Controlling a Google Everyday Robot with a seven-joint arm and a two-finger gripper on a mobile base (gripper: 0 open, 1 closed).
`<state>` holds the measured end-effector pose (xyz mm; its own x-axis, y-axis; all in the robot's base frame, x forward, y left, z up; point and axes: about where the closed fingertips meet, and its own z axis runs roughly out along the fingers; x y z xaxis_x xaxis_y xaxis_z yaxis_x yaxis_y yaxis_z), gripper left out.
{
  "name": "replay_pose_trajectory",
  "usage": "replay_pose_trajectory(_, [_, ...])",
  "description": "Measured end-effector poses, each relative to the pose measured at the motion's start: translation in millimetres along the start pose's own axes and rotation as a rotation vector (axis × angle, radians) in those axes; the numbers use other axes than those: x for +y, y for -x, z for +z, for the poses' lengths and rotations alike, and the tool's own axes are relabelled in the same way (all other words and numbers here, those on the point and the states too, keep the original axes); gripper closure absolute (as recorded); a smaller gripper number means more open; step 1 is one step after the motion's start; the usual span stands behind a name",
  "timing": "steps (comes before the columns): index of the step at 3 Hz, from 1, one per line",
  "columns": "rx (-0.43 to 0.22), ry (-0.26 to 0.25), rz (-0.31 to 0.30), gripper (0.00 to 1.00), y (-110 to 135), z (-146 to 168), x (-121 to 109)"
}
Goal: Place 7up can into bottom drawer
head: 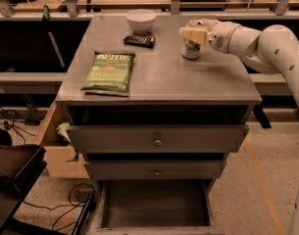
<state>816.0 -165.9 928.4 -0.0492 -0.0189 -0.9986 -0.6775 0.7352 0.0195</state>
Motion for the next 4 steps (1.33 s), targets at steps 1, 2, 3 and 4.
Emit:
replay_pose_trajectory(1, [0.0, 0.006, 0.001, 0.69, -0.6, 3.7, 3.0])
replay_pose_trajectory(2, [0.001, 0.01, 0.002, 0.94, -0.8, 6.0, 4.8])
replay_pose_trajectory(3, [0.009, 0.016, -0.023, 1.0, 17.4, 1.0, 2.6])
replay_pose_trajectory(4, [-0.006, 0.009, -0.098, 1.0, 60.2, -41.0, 16.5])
